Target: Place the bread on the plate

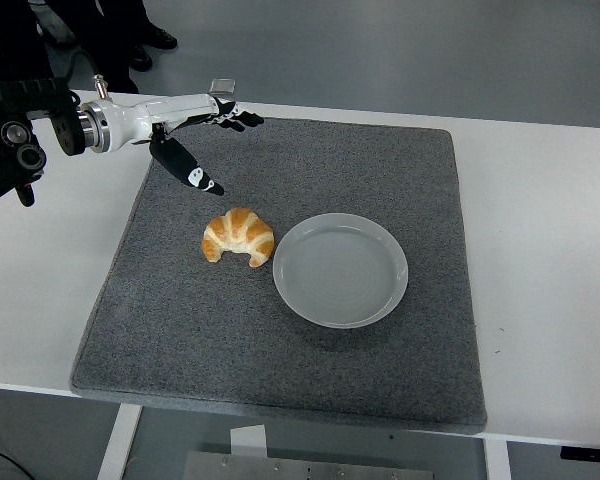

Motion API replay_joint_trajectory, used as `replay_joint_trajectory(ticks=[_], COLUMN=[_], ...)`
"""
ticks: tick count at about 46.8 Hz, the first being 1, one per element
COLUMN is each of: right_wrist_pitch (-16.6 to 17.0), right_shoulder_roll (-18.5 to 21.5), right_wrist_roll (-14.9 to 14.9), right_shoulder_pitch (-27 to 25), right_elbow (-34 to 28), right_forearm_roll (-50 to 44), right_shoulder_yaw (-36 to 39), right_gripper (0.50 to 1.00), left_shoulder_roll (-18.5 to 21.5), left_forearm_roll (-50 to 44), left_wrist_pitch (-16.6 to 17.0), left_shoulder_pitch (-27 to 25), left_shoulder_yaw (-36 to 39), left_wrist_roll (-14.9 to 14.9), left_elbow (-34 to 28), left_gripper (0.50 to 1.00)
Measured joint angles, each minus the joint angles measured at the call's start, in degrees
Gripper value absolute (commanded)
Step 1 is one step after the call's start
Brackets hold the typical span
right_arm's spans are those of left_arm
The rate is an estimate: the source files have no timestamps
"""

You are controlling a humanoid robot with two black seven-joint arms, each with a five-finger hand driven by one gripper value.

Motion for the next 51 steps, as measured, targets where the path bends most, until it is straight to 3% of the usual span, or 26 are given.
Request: replay_joint_trajectory(ticks=[26,51], right_wrist_pitch=[0.0,0.0], right_shoulder_roll=[0.0,0.0], right_wrist_roll=[0.0,0.0], right_shoulder_pitch=[0.0,0.0], right_elbow=[0.0,0.0], right_forearm_roll=[0.0,0.0], right_shoulder_yaw=[0.0,0.0], right_gripper=[0.952,0.952], left_shoulder_roll=[-0.3,-1.3], left_forearm_roll=[0.2,0.9], left_wrist_pitch=[0.3,7.9], left_shoulder_pitch=[0.6,1.1], left_shoulder_yaw=[4.2,11.5], left_wrist_roll=[0.0,-0.5], left_elbow=[-3.1,-3.5], left_gripper=[0.956,0.943])
